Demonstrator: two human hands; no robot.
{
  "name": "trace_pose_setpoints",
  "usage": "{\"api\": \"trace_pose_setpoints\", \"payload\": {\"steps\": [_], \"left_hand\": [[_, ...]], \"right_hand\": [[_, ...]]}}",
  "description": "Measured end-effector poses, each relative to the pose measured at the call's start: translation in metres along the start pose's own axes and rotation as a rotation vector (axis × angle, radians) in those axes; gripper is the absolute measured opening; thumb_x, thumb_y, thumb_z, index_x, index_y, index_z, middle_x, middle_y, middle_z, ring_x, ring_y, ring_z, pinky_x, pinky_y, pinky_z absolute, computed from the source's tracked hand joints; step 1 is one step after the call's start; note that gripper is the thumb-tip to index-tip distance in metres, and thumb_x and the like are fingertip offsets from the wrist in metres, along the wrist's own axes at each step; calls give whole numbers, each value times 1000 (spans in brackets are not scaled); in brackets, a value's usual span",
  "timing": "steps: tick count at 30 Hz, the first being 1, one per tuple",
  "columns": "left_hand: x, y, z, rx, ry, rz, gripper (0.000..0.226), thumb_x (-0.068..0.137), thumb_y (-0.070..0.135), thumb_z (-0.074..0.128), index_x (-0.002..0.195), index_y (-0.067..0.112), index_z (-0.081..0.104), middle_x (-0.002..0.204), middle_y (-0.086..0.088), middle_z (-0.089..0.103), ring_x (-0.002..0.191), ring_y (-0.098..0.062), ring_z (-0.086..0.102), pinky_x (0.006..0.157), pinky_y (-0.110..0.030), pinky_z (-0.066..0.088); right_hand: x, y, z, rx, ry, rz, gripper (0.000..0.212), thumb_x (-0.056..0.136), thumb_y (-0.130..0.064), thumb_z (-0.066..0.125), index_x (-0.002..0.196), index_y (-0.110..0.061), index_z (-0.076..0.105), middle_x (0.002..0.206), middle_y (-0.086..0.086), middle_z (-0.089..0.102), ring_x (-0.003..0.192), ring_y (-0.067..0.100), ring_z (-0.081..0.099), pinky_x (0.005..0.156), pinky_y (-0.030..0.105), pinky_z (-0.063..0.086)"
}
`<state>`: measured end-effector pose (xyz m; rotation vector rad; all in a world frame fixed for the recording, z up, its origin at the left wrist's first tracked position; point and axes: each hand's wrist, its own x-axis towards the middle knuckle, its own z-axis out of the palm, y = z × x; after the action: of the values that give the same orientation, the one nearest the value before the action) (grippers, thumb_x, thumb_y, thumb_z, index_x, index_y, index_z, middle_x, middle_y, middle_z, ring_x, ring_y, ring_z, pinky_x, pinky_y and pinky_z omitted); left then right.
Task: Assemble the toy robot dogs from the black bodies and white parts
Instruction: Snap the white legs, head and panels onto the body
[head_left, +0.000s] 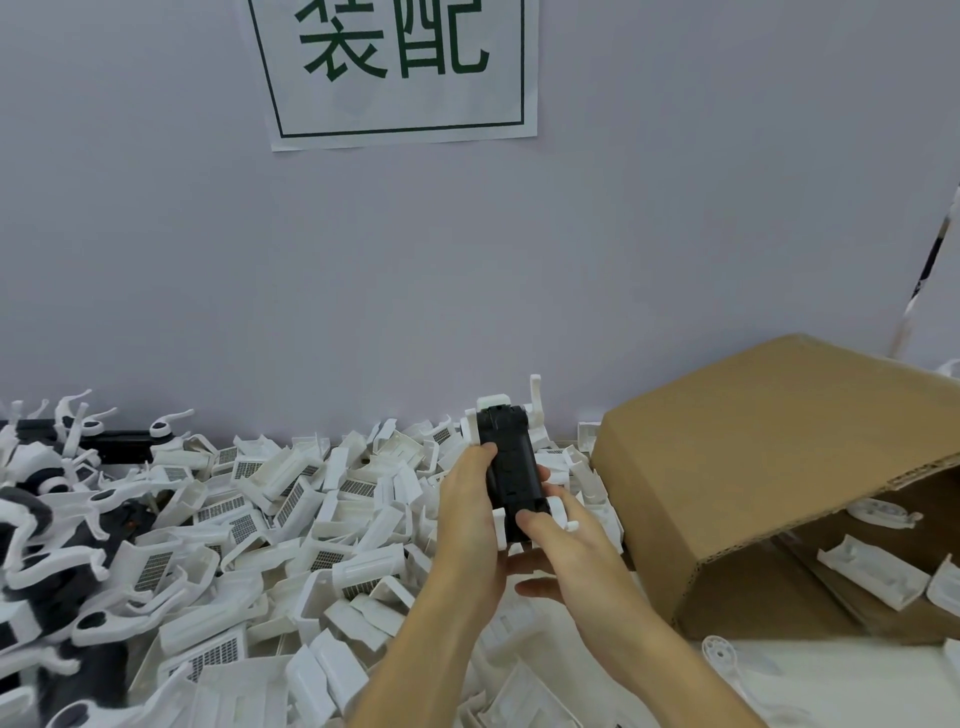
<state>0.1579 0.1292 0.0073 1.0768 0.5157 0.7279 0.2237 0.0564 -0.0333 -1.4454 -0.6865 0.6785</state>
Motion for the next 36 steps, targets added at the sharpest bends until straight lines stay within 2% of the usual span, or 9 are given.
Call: {"api": "trace_pose_setpoints", "payload": {"steps": [5, 10, 16, 20, 27, 29, 34, 36], "left_hand": [[0, -1, 0, 14, 13, 1, 34, 98, 35, 48, 109, 12, 70, 94, -11, 76, 86, -27, 67, 68, -37, 50], [0, 1, 0, 6, 24, 17, 29, 98, 32, 50, 100, 15, 73, 90, -11, 76, 86, -27, 68, 74, -41, 49], [0, 1, 1, 13, 17, 11, 28, 98, 31, 50, 92, 18, 74, 89, -12, 76, 83, -28, 68, 79, -46, 51], [2, 1, 1, 5, 25, 11, 27, 98, 31, 51, 94, 17, 73, 87, -13, 76, 80, -28, 69, 75, -42, 52], [2, -1, 0, 7, 26, 2, 29, 98, 33, 51, 100, 15, 73, 88, -11, 76, 82, -28, 69, 73, -42, 54], [2, -1, 0, 7, 30, -5, 28, 97, 33, 51, 98, 15, 74, 89, -11, 77, 82, -29, 69, 72, -42, 53], [2, -1, 0, 9, 35, -15, 31, 96, 34, 51, 103, 13, 73, 89, -11, 76, 84, -28, 68, 69, -40, 52], [2, 0, 0, 7, 28, -13, 31, 97, 33, 51, 104, 12, 72, 89, -11, 76, 83, -28, 69, 72, -41, 53]], "right_hand": [[1, 0, -2, -15, -20, 5, 44, 103, -22, 50, 93, -64, 58, 89, -14, 74, 83, 11, 75, 76, 30, 60], [-2, 1, -6, -20, -72, -16, 38, 102, -15, 47, 112, -51, 54, 87, -14, 75, 82, 12, 74, 75, 30, 55], [0, 2, -5, -35, -51, -3, 40, 102, -16, 46, 109, -55, 52, 86, -16, 74, 83, 10, 74, 73, 28, 56], [1, 3, -4, -35, -19, 9, 38, 101, -20, 48, 111, -56, 52, 92, -10, 71, 91, 17, 73, 71, 28, 55], [2, 2, -4, -2, -32, -3, 33, 104, -28, 51, 101, -61, 57, 83, -19, 74, 80, 11, 75, 68, 25, 55], [3, 4, -5, 2, -30, -2, 29, 104, -27, 50, 106, -56, 54, 83, -19, 74, 79, 10, 74, 67, 24, 55], [4, 5, -6, -13, -52, -2, 35, 103, -21, 48, 107, -55, 55, 87, -18, 74, 80, 10, 74, 69, 25, 55], [3, 5, -7, -18, -58, -6, 35, 103, -20, 47, 109, -53, 55, 88, -17, 75, 81, 10, 74, 70, 26, 55]]}}
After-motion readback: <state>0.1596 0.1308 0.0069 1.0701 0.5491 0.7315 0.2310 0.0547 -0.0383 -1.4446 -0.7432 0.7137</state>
